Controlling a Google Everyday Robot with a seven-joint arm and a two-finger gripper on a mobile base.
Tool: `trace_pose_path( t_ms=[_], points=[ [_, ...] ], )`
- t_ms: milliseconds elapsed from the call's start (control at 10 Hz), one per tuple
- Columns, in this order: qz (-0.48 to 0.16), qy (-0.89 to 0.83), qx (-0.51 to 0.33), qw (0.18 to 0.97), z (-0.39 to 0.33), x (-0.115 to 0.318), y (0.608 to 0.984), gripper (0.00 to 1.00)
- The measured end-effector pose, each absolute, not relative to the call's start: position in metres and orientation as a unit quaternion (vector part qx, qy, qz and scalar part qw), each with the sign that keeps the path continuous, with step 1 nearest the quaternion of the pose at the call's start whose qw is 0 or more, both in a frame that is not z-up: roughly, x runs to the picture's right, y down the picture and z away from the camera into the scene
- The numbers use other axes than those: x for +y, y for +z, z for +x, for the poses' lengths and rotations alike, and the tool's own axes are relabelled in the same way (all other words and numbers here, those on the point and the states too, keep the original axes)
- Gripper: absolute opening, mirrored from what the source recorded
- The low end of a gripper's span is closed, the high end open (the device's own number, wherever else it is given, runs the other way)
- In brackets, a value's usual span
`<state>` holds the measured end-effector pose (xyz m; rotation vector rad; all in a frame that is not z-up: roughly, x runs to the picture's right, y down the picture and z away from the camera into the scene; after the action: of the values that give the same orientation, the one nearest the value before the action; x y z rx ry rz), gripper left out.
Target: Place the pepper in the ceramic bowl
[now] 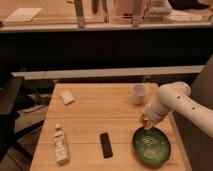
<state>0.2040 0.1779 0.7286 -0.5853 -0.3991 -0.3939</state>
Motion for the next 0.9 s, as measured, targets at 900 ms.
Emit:
trace_pose_path(
  t_ms=[900],
  points=[
    [-0.288,-0.207,-0.2,0.913,0.2038,0.1817,0.7252,0.02]
  ],
)
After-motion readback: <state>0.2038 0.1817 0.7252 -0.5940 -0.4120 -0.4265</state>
